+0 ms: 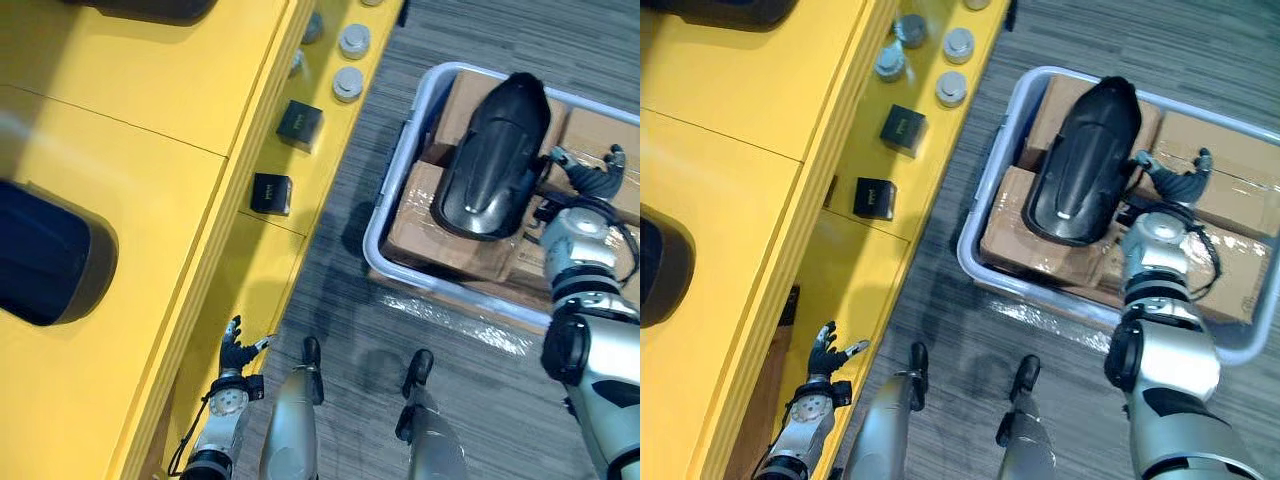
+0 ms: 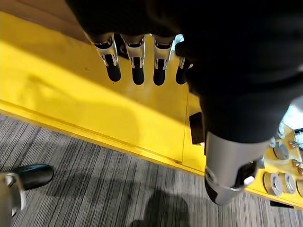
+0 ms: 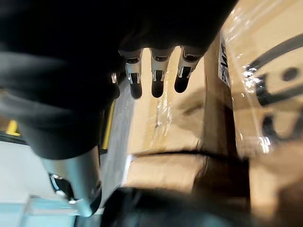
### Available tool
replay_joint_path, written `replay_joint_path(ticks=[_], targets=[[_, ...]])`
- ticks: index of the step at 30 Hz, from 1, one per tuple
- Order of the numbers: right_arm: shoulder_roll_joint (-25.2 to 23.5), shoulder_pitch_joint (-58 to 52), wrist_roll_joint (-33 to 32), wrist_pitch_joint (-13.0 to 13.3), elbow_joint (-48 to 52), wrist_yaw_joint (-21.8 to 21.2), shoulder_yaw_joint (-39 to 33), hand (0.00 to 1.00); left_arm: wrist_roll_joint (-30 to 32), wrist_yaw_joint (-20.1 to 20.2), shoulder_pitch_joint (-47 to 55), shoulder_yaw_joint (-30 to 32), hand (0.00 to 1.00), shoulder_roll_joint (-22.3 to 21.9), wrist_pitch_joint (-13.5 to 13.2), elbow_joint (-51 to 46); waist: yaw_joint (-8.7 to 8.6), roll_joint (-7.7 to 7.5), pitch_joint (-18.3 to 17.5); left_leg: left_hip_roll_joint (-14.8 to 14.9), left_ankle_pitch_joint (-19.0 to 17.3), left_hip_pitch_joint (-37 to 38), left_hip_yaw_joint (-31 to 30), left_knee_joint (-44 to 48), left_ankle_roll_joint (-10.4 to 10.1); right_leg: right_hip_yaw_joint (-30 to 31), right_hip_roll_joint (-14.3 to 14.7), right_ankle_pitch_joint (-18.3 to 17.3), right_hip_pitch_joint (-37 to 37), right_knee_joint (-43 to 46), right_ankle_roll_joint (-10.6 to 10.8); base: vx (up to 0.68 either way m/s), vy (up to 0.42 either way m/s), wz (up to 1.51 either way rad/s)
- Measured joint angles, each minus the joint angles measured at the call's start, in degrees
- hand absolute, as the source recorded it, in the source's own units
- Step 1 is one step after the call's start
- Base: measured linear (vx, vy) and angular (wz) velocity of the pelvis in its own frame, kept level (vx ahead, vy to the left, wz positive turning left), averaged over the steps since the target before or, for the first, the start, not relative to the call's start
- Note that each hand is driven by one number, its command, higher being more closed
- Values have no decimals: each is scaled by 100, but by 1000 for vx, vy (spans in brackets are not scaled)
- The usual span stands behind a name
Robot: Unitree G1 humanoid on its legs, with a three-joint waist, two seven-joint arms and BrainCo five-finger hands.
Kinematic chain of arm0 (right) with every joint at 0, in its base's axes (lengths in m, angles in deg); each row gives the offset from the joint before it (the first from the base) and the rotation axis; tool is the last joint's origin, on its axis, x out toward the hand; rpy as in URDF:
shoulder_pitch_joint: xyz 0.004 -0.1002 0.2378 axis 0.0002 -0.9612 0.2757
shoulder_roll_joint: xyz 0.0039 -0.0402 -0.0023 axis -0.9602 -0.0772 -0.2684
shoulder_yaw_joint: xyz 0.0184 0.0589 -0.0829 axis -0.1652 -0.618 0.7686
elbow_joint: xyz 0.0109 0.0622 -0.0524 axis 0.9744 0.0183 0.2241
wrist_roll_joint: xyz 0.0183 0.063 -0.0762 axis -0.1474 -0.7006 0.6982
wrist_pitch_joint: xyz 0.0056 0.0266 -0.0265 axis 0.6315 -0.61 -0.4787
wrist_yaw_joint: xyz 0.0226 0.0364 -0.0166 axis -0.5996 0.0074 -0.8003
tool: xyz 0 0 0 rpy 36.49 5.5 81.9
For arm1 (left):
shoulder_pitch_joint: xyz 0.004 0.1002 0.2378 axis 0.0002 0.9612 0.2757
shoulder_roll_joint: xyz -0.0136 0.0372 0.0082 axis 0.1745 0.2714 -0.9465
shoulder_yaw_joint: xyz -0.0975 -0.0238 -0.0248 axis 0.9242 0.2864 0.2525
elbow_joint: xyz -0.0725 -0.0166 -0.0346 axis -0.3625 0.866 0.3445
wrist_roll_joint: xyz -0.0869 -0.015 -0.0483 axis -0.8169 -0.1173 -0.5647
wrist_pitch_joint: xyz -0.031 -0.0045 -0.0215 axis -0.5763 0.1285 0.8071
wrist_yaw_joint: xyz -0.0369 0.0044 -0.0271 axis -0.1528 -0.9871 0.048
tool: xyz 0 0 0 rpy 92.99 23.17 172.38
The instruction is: Walk over and take plastic housings, then place them on the shelf
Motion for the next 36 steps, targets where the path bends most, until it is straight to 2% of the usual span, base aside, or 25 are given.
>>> replay_joint_path(ticks=[2, 3, 4, 6, 9, 11, 13, 18, 22, 26, 29, 32, 36], targets=[[159, 8, -6, -81, -117, -27, 16, 0, 1, 21, -26, -150, 0, -39, 0, 97, -16, 0, 2, 77, -7, -155, -25, 238, 2, 6, 46, 0, -9, 23, -1, 31, -22, -5], [374, 17, -7, -136, -181, -62, 121, 0, 0, 37, -57, -206, 0, -114, -5, 164, -24, 7, 0, 16, -141, -348, -207, 243, -25, 14, 36, -1, -64, 64, -2, 0, 34, -2], [450, 23, -5, -146, -184, -88, 135, 0, -1, 39, -54, -212, 0, -142, -11, 170, -6, 16, -6, -20, -83, -338, -262, 57, 19, 14, 49, -6, -117, 104, -4, -10, 93, -5], [735, 77, -4, -193, -370, -283, 135, 0, -15, 49, -260, -243, 0, -149, -3, 367, 52, 17, -4, -74, -121, -460, -325, 94, -31, -38, -30, -114, -424, 442, 28, 12, 127, 6], [745, 208, 82, -279, -683, -337, 227, 0, -117, 48, -311, -210, 0, -89, 7, 380, 161, 17, -2, -99, -123, -579, -389, 346, -29, -177, -92, -126, -514, 711, 18, 8, 136, 10], [758, 271, 101, -327, -715, -567, 346, 0, -185, 49, -369, -178, 0, -51, 13, 378, 198, 17, -2, -107, -123, -627, -479, 436, -28, -189, -99, -177, -550, 887, -49, -29, 57, 12], [756, 300, 247, -354, -714, -652, 459, 0, -236, 49, -430, -145, 0, -56, 14, 369, 200, 16, -2, -132, -123, -665, -505, 435, -28, -217, -111, -249, -587, 969, -10, -71, 28, 13], [765, 441, 310, -384, -697, -702, 682, 0, -381, 50, -522, -60, 0, -151, 21, 359, 198, 12, 0, -125, -122, -758, -544, 393, -29, -328, -125, -439, -751, 1150, -78, -105, -22, 3], [567, 432, 350, -382, -444, -596, 799, 0, -391, 17, -518, -61, 0, -249, 31, 360, 194, 7, 3, -118, -121, -693, -494, 242, -31, -319, -124, -499, -778, 1148, -86, -127, -30, -4], [305, 413, 616, -384, 314, -205, 793, 0, -426, -109, -466, -59, 0, -279, 32, 353, 174, -8, 9, -105, -97, -689, -427, 232, -24, -275, -127, -488, -832, 1162, -99, -116, 4, -9], [74, 367, 971, -379, 1074, 79, 795, 0, -434, -249, -332, -38, 0, -278, 32, 329, 148, -166, 14, -88, -60, -570, -295, 140, -14, -139, -126, -444, -855, 1180, -108, -54, 11, -16], [-278, 295, 1229, -373, 1651, 317, 798, 0, -461, -281, -256, 0, 0, -281, 26, 281, 27, -359, -16, -94, 39, -509, -224, 22, -37, -105, -128, -357, -846, 1075, -127, 9, 7, -8], [-618, 278, 1231, -374, 1653, 358, 798, 0, -558, -296, -261, 1, 0, -317, -14, 226, 34, -393, -20, -92, 136, -466, -191, -133, -59, -101, -105, -234, -817, 908, -159, 0, 0, 0]])
